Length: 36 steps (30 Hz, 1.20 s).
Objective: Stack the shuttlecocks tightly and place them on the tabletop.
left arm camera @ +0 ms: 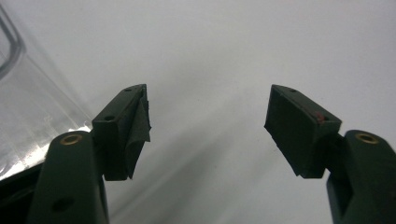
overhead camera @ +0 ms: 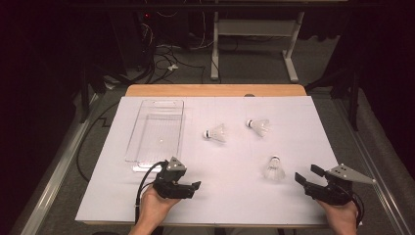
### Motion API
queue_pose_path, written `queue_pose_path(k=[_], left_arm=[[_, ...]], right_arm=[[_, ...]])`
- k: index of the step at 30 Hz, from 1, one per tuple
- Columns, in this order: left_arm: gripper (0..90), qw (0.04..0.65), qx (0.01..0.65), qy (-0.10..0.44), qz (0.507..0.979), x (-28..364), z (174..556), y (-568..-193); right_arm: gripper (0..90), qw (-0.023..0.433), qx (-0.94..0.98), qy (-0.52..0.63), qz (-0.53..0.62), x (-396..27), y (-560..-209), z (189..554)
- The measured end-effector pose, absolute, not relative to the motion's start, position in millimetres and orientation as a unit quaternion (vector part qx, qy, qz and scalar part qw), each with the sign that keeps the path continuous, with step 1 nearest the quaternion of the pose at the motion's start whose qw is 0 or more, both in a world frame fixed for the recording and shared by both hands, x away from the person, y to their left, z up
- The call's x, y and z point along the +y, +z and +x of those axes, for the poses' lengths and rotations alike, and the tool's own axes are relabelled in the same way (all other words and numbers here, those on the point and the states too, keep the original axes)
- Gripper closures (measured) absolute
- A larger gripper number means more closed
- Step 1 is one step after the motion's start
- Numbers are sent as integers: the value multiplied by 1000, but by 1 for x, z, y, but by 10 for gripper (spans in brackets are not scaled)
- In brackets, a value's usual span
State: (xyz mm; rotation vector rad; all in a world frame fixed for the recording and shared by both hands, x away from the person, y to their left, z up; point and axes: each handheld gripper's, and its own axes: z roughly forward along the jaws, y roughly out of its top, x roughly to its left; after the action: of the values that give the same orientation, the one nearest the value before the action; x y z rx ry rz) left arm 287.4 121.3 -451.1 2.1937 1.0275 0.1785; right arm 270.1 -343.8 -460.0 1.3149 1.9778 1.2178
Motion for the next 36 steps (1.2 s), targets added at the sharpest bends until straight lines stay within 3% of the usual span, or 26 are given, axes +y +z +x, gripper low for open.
queue_pose_path(k=[36], left_arm=[[309, 365, 434, 93, 818, 163, 277, -455]], right_arm=[[284, 236, 721, 441, 479, -344, -460, 271]])
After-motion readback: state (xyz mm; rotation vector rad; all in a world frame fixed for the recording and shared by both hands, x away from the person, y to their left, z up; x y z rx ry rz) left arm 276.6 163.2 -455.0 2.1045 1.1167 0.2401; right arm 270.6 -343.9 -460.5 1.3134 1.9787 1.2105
